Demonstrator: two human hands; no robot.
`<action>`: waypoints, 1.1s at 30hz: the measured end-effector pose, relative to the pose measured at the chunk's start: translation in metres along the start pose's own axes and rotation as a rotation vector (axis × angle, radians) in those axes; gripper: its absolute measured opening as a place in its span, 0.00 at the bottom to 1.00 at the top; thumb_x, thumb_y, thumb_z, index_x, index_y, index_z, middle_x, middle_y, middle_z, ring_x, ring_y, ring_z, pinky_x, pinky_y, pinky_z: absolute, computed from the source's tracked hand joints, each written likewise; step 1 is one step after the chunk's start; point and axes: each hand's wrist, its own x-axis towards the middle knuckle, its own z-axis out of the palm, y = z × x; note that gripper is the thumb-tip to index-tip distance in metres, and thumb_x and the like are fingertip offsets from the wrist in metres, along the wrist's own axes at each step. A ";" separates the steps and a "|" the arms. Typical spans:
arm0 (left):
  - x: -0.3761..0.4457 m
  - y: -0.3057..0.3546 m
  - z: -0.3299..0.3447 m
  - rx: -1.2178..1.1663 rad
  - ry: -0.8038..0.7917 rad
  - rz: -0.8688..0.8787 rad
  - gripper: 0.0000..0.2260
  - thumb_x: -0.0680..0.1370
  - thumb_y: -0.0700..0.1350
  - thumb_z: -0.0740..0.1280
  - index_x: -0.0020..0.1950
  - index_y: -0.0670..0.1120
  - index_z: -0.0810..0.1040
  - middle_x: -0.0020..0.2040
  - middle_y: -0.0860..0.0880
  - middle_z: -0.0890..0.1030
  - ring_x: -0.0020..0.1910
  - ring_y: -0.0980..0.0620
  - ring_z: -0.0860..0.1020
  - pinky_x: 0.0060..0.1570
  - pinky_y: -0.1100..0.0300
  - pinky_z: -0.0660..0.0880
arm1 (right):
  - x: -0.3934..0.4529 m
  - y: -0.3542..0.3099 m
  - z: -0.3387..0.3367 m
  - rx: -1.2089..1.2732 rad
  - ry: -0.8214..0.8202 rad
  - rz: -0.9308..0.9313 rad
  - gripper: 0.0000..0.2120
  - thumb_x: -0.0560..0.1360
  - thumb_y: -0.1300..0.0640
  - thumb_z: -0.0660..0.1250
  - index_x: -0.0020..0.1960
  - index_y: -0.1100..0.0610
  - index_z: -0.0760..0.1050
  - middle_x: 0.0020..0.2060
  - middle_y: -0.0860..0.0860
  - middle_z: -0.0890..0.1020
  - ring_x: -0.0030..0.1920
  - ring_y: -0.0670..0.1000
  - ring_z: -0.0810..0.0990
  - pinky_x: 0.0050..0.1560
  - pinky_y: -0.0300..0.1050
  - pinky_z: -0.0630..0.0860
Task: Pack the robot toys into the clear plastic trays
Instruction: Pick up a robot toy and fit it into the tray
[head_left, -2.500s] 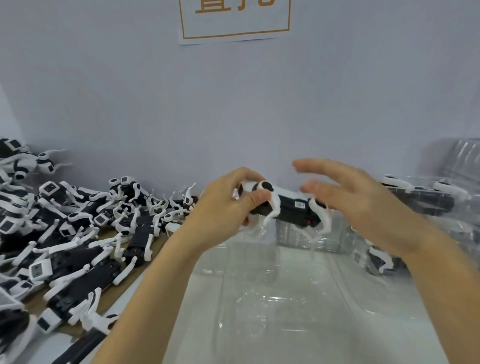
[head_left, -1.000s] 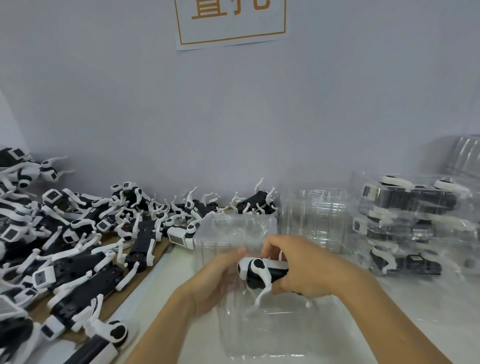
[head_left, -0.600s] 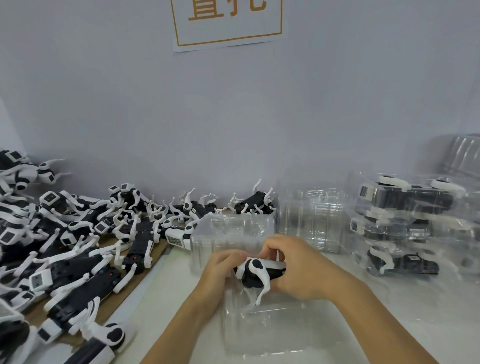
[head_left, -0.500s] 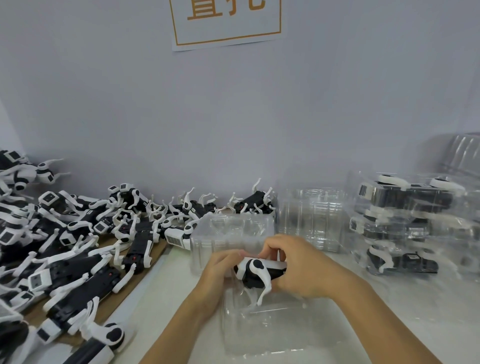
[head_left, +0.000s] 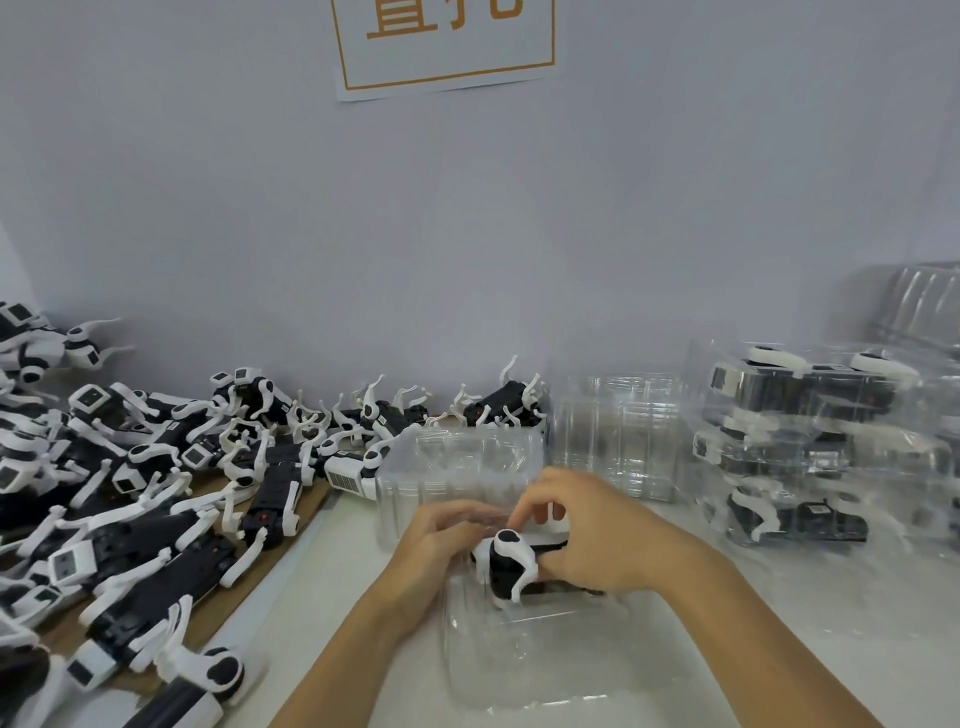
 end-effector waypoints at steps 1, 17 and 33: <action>0.000 0.000 0.000 -0.002 0.004 0.005 0.13 0.70 0.41 0.67 0.51 0.43 0.86 0.52 0.41 0.85 0.56 0.44 0.82 0.60 0.50 0.74 | -0.001 -0.002 -0.003 0.019 -0.033 -0.002 0.13 0.67 0.45 0.73 0.52 0.40 0.81 0.49 0.38 0.74 0.50 0.38 0.72 0.48 0.35 0.70; -0.002 0.011 -0.003 0.067 -0.133 -0.055 0.16 0.70 0.39 0.65 0.56 0.42 0.84 0.56 0.40 0.84 0.59 0.44 0.81 0.64 0.51 0.73 | 0.003 -0.018 0.000 0.038 -0.044 0.062 0.07 0.76 0.54 0.72 0.47 0.41 0.85 0.41 0.44 0.84 0.43 0.43 0.81 0.44 0.34 0.78; 0.003 0.045 -0.004 0.463 -0.224 -0.187 0.14 0.79 0.34 0.64 0.60 0.45 0.81 0.58 0.43 0.83 0.56 0.46 0.80 0.50 0.60 0.72 | -0.013 0.002 -0.038 -0.081 0.017 0.302 0.08 0.67 0.58 0.81 0.33 0.49 0.84 0.31 0.42 0.84 0.34 0.38 0.81 0.37 0.32 0.72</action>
